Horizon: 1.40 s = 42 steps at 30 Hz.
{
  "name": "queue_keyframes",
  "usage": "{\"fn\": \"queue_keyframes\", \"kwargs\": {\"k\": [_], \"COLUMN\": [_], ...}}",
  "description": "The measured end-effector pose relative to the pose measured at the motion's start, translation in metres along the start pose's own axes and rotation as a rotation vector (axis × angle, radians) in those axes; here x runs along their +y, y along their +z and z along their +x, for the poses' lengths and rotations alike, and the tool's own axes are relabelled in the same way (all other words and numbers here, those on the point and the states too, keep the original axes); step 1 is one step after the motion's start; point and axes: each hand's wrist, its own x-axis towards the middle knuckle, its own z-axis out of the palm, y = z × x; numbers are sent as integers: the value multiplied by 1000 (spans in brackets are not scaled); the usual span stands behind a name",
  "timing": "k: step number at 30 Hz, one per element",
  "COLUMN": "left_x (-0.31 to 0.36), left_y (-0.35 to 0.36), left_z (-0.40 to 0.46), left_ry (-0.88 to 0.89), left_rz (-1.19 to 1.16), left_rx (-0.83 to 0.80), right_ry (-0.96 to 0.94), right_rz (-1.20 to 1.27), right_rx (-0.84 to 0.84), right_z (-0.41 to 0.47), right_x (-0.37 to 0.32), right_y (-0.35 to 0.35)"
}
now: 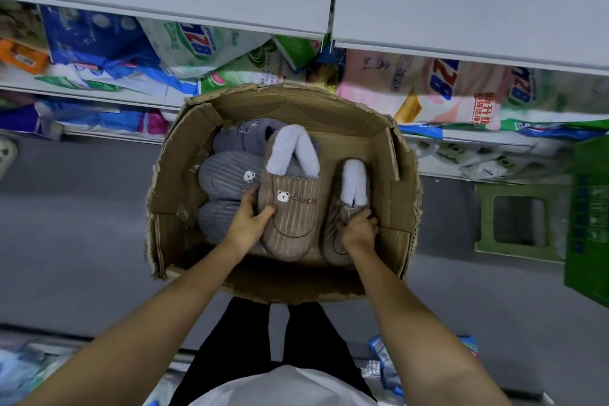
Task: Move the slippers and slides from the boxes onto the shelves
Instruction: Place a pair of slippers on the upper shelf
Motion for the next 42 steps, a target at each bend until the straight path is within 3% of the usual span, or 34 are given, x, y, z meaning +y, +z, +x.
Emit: {"fn": "queue_keyframes", "kwargs": {"k": [3,6,9,13,16,19,26,31,34,39,42], "left_x": [5,10,3,-1,-6,-9,-1,4,5,-2,4], "left_y": [-5,-15,-28,-46,-54,-58,-60,-68,-73,-76,-74], "left_z": [-1,-2,-1,-5,-3,-2,1,3,4,4,-2], "left_ry": [10,2,16,8,-72,-154,-157,-122,-100,-66,2], "left_rz": [-7,-38,-76,-131,-216,-295,-399,-451,-405,-361,-298], "left_rx": [33,131,229,288,268,233,261,389,312,169,208], "right_ry": [-16,-85,-151,-242,-275,-258,-259,-344,-386,-366,-385], "right_rz": [74,369,689,798,795,767,879,688,622,721,732], "right_rx": [26,-16,-141,-341,-438,-368,-443,-329,-324,-238,-198], "right_z": [2,-9,-33,-59,-63,-59,-55,-57,-52,-49,-51], "right_x": [0,-6,-23,-55,-71,-77,-84,-82,-77,-75,-75], "right_y": [-5,-20,-30,-34,-28,-20,-26,-37,-25,-14,-15]}}
